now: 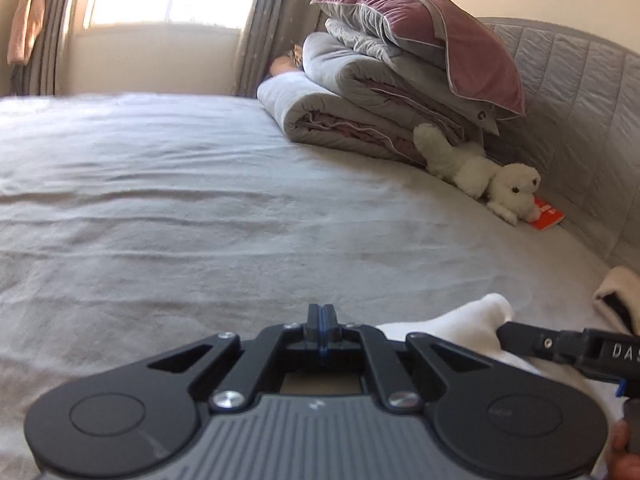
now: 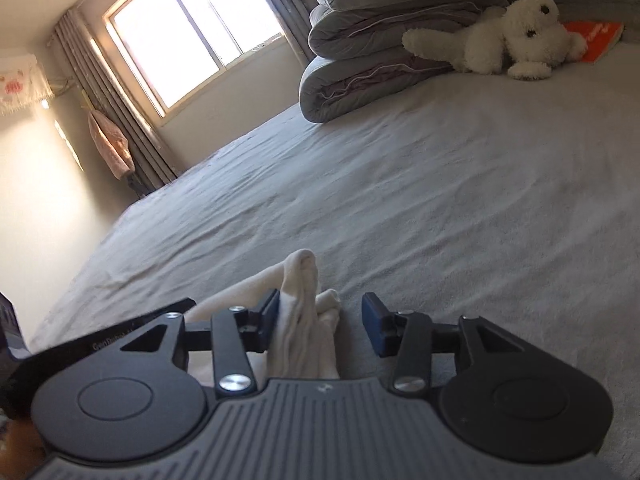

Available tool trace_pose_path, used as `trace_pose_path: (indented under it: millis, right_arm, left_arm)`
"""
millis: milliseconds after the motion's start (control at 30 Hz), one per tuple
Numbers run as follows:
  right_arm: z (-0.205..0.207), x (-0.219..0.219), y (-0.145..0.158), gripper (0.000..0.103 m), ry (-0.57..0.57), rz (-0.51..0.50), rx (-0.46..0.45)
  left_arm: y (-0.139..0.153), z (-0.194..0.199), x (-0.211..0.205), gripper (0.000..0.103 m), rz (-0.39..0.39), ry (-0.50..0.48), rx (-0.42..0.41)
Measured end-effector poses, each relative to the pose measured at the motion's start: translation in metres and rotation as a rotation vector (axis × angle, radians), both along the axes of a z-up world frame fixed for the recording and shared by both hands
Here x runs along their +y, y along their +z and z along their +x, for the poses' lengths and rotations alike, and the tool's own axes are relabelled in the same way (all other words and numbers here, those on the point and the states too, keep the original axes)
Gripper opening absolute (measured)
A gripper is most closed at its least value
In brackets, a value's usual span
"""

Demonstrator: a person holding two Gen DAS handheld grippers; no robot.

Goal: Fold clothes
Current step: 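Grasp the folded sweatshirt with both grippers and lift it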

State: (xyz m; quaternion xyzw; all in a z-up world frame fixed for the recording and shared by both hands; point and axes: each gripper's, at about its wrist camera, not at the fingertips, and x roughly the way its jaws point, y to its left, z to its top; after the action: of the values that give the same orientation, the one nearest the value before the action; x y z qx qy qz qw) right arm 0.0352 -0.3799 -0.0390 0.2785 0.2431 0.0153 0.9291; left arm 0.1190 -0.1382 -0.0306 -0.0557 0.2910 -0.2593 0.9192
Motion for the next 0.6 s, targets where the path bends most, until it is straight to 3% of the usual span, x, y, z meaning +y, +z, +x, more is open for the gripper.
trace_pose_path:
  millis: [67, 100, 133, 167, 300, 467, 600]
  right_arm:
    - [-0.004, -0.009, 0.006, 0.053, 0.018, 0.078, -0.007]
    - [-0.007, -0.012, 0.008, 0.053, 0.022, 0.100, -0.007]
    - [-0.009, -0.015, 0.010, 0.053, 0.025, 0.121, -0.006]
    - [-0.012, -0.017, 0.013, 0.054, 0.027, 0.136, -0.005]
    - [-0.021, -0.025, 0.019, 0.071, 0.036, 0.208, -0.004]
    - [-0.030, -0.029, 0.020, 0.076, 0.066, 0.288, 0.007]
    - [-0.032, -0.025, 0.018, 0.076, 0.089, 0.293, 0.040]
  left_arm:
    - [0.007, -0.002, 0.007, 0.011, -0.028, 0.014, 0.031]
    - [0.011, -0.004, 0.010, 0.028, -0.026, 0.022, 0.035]
    - [0.014, -0.008, 0.012, 0.056, -0.019, 0.028, 0.036]
    - [0.017, -0.011, 0.014, 0.065, -0.013, 0.033, 0.038]
    - [0.023, -0.021, 0.021, 0.067, 0.007, 0.022, 0.071]
    - [0.016, -0.028, 0.030, 0.069, -0.028, 0.014, 0.169]
    - [0.005, -0.028, 0.036, 0.069, -0.109, 0.022, 0.246]
